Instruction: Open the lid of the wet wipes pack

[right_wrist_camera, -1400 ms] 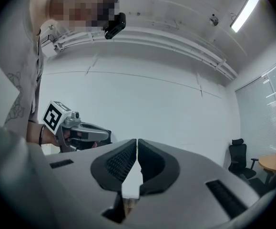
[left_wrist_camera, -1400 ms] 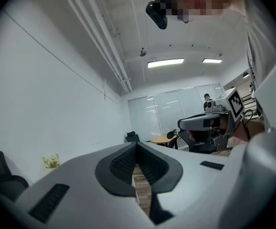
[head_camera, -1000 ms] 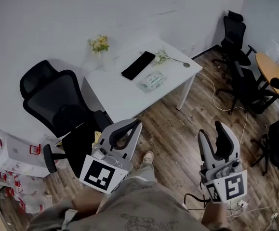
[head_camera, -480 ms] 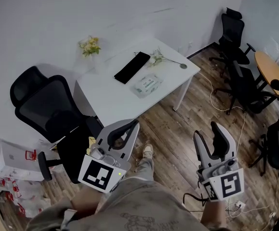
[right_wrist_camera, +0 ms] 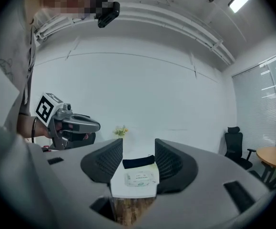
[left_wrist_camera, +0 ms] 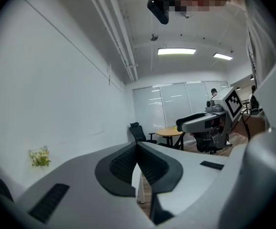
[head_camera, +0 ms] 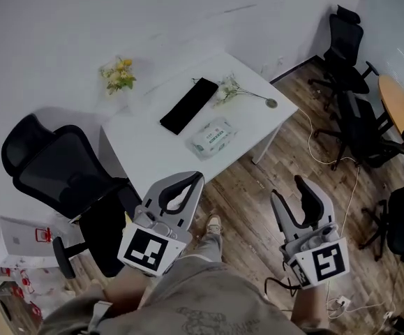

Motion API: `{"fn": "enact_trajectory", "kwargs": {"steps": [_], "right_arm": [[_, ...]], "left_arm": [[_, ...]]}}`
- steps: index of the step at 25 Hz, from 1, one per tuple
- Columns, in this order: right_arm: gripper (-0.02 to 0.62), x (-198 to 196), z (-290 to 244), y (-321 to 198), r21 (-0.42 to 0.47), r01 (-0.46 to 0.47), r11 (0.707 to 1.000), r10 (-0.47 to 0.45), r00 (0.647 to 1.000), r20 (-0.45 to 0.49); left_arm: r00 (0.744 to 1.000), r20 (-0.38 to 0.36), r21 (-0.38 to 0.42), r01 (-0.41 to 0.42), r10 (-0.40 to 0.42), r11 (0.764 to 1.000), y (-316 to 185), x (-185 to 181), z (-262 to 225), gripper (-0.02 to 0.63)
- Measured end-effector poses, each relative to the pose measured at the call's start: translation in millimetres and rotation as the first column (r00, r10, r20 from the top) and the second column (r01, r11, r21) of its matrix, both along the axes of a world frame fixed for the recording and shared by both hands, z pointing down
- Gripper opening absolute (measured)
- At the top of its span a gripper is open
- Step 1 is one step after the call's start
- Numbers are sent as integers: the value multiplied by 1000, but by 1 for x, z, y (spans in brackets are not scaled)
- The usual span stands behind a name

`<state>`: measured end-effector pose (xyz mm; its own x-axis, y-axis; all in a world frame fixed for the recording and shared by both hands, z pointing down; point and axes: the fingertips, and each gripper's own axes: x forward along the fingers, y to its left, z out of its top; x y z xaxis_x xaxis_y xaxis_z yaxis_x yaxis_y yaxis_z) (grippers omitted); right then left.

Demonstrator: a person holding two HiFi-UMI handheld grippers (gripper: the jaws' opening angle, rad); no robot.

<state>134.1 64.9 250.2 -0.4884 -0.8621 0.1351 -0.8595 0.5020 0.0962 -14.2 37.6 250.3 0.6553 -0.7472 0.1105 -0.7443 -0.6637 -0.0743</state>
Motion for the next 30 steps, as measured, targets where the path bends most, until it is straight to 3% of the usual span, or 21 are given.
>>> {"fn": "enact_trajectory", "kwargs": {"steps": [9,14,25,30], "right_arm": [[209,-18,36,-110,-147,54,988,-59,998,-34],[209,-28,54,-155,-190,77,979,-90,994,-62],[209,-34,83,-197,-254,136,958,-163,983,-86],[209,-32,92,-214,-274,190,943,-224,970,-98]], "left_arm": [[999,37,-77,27,-24,997,-115,-15,34,17],[999,41,-110,18,-14,994,-155,-15,44,17],[996,57,-142,71,-63,987,-180,-19,60,17],[989,71,-149,140,-130,979,-185,-20,62,17]]}}
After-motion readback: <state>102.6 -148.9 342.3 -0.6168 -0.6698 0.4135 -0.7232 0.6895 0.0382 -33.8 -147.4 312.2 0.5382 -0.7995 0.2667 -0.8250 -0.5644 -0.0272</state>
